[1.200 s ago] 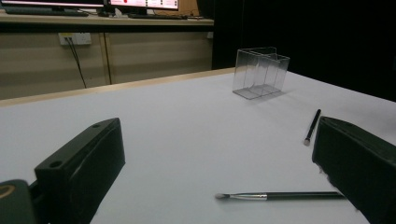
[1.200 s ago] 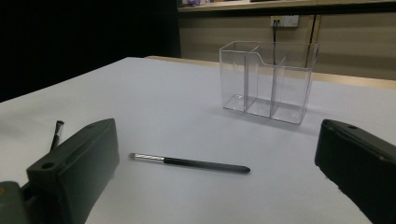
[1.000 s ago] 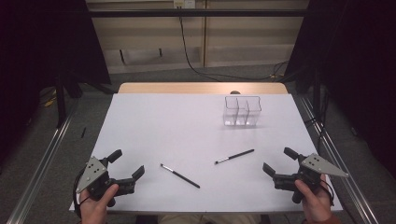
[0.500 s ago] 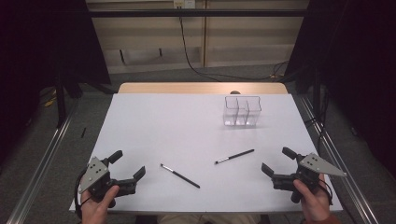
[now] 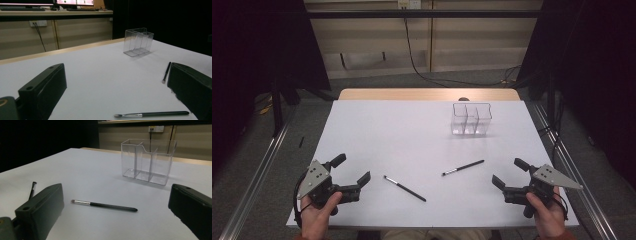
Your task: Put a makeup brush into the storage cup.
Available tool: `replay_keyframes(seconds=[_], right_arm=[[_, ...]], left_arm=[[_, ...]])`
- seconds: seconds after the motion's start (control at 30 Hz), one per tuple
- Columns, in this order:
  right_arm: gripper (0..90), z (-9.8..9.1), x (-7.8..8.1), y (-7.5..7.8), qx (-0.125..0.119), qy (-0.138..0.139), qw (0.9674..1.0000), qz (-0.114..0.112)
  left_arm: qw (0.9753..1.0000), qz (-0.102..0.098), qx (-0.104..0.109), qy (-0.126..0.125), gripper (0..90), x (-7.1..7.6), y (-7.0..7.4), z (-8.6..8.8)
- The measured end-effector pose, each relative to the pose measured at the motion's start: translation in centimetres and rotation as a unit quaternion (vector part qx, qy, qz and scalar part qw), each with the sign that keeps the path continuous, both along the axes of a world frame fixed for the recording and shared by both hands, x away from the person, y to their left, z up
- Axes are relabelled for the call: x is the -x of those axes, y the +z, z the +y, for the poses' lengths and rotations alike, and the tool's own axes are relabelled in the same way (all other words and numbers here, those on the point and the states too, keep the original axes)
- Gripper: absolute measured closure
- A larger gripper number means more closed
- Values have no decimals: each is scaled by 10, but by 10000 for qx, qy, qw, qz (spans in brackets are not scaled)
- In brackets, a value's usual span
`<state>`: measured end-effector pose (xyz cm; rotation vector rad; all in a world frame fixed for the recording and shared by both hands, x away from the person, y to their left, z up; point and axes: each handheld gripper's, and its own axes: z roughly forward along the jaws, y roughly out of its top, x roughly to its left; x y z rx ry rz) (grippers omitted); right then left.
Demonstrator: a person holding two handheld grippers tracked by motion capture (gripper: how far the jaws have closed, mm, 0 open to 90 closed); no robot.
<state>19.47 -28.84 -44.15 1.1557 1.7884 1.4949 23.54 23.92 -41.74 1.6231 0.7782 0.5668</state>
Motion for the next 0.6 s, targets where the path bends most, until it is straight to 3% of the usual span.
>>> replay_keyframes(seconds=[0.2, 0.3, 0.6], right_arm=[[0, 1, 1, 1, -2, -2, 10000, -22], [0, 2, 1, 1, -22, 20, 10000, -25], [0, 3, -1, 1, -54, 44, 10000, -38]], left_arm=[[9993, 98, -35, -350, 15, -7, 0, -5], [9980, 146, -222, -578, 20, -10, -1, -10], [9979, 167, -206, -597, 20, -20, 3, -19]])
